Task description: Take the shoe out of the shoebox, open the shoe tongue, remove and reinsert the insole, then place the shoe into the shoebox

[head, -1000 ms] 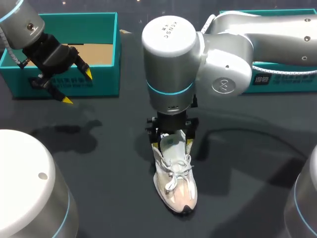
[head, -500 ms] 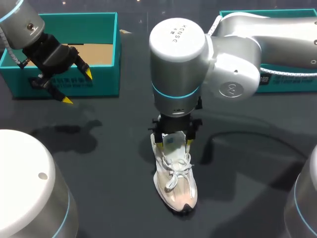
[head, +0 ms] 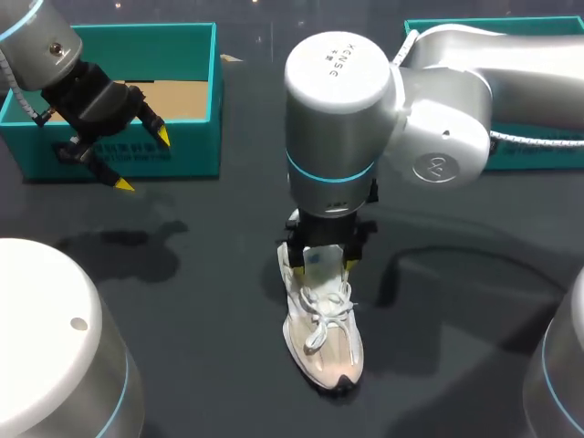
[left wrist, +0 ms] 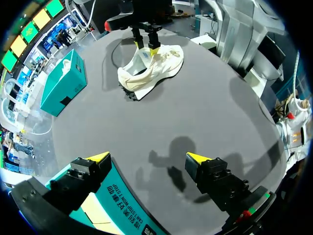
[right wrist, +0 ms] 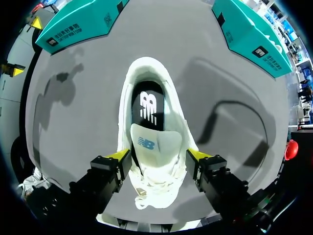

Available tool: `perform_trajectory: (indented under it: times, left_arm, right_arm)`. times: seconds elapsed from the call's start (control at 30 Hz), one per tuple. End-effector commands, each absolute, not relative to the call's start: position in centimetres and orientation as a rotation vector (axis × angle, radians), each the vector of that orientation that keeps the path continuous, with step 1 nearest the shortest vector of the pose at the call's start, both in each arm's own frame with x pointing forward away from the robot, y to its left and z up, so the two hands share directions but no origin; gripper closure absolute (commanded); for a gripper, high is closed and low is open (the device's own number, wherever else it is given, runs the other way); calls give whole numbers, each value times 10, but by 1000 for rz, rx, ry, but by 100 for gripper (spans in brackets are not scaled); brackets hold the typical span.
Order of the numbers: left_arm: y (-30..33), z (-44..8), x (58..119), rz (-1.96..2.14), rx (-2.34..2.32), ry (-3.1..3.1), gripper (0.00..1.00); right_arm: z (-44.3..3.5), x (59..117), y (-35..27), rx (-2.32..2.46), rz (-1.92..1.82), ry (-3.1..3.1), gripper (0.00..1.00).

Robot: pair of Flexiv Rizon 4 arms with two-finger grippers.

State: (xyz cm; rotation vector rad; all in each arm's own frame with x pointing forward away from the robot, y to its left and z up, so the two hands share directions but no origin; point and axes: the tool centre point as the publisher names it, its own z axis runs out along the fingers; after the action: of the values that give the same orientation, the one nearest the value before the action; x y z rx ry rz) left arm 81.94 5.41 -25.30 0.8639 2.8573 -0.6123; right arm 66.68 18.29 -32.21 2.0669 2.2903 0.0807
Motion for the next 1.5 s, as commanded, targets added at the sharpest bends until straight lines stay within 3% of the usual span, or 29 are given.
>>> perform_trajectory:
  times: [0.03,0.17,0.5,0.63,0.73,1.07,1.3,1.5]
  left_arm:
    - [55,-253,819,-609,865,2858,0]
    - [55,-253,819,-609,865,2858,0]
    - [55,-253,819,-609,865,2858,0]
    - [55,-253,819,-609,865,2858,0]
    - [55,-253,819,-609,865,2858,0]
    - [55,-253,819,-609,865,2858,0]
    - [55,-253,819,-609,865,2858,0]
    - [55,-253,819,-609,865,2858,0]
  right_arm:
    - [-323,660,175,2067,104,2303,32]
    - [-319,655,174,2054,100,2306,51]
    - [-311,641,169,2048,125,2295,61]
    - [-310,640,173,2016,127,2314,69]
    - [-313,643,179,1982,126,2351,84]
    - [-322,650,184,1967,114,2402,90]
    - [-335,665,183,1983,113,2447,86]
    - [-350,682,182,2000,119,2501,77]
